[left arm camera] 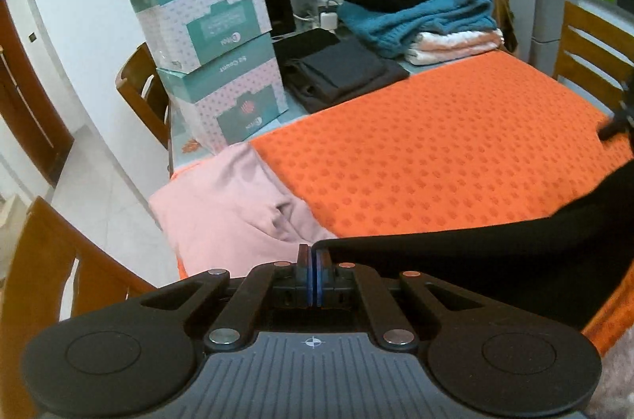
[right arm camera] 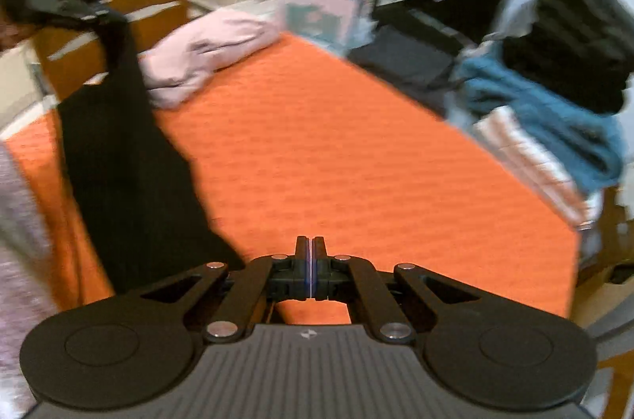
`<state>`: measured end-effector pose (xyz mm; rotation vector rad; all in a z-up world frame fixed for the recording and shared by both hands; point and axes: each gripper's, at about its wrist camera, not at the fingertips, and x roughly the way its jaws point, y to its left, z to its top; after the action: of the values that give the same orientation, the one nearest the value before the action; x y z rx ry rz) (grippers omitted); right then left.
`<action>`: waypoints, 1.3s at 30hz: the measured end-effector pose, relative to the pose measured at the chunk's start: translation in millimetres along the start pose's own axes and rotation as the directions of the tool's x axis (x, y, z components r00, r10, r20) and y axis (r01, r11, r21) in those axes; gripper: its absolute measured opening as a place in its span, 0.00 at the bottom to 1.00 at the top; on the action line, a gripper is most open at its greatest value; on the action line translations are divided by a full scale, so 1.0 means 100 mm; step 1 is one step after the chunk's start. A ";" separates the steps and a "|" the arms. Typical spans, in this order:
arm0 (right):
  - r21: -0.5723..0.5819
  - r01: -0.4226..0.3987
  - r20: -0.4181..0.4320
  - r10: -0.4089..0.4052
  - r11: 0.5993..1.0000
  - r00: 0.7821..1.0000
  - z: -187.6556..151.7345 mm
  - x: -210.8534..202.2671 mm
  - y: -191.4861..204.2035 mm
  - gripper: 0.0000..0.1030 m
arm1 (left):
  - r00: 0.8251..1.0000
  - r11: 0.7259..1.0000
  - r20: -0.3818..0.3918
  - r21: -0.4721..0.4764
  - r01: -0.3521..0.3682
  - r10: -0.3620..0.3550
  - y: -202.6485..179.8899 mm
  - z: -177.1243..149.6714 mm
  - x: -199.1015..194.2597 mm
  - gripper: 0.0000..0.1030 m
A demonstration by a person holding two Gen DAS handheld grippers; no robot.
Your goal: Fold clothes
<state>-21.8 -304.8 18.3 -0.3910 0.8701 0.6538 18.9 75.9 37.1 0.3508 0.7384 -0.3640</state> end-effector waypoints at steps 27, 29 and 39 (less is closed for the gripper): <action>0.043 -0.101 -0.158 0.107 0.994 0.982 -0.42 0.48 0.23 0.37 | 0.999 0.997 0.008 -0.071 -0.031 0.032 0.05 -0.01 0.07 0.04; 0.083 -0.107 -0.149 0.119 0.991 0.982 -0.42 0.45 0.14 0.05 | 0.999 0.996 0.009 -0.081 -0.037 0.038 0.06 0.00 0.07 0.04; 0.047 0.052 -0.024 -0.051 0.998 0.998 0.15 0.36 -0.35 0.05 | 0.991 0.984 0.036 -0.127 -0.125 0.130 0.23 0.19 0.39 0.04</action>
<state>27.3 -309.1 0.7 -0.3780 0.8925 0.5808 67.2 80.3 27.1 0.2700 0.6877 -0.2033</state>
